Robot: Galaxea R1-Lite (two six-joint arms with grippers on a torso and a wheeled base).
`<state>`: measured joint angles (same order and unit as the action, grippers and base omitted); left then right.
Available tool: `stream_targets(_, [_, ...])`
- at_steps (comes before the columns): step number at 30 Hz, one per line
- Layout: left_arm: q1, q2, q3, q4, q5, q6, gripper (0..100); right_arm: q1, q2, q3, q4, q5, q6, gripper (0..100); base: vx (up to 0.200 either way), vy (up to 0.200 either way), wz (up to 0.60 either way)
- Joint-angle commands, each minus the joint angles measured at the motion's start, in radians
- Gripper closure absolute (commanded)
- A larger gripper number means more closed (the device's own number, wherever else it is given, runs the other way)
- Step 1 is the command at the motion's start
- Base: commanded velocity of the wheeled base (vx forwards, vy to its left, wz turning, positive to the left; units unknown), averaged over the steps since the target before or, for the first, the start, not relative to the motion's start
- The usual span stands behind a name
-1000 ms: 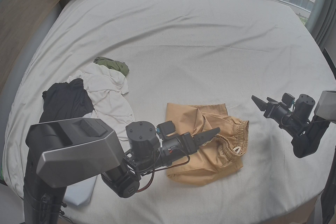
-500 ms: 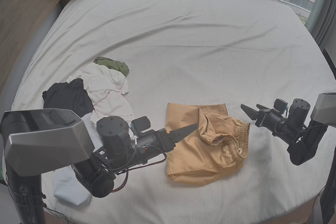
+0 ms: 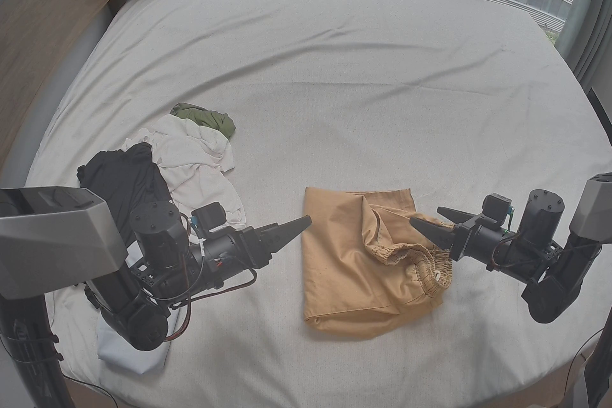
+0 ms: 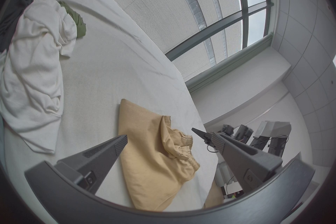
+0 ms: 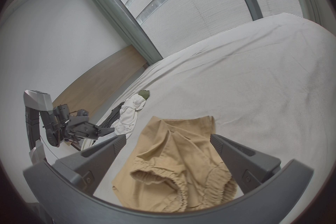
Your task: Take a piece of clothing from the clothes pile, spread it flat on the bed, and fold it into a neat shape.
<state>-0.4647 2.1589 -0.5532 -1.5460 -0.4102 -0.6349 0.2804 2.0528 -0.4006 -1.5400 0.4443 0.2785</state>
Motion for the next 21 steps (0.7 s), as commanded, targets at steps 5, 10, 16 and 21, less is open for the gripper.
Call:
stream_targets(5, [0.008, 0.006, 0.012, 0.0, 0.001, 0.007, 0, 0.065, 0.015, 0.039, 0.0, -0.001, -0.033, 0, 0.0, 0.0, 0.0])
stream_targets(10, [0.014, 0.004, 0.01, 0.0, -0.001, 0.006, 0, 0.088, 0.072, 0.032, -0.002, -0.002, -0.036, 0, 0.0, 0.0, 0.0])
stream_targets(16, [0.015, 0.002, 0.01, 0.0, -0.001, 0.006, 0, 0.108, 0.092, 0.029, -0.002, -0.002, -0.036, 0, 0.0, 0.0, 0.0])
stream_targets(21, [0.015, 0.004, 0.01, 0.0, -0.002, 0.004, 0, 0.108, 0.096, 0.031, -0.002, -0.002, -0.036, 0, 0.0, 0.0, 0.0])
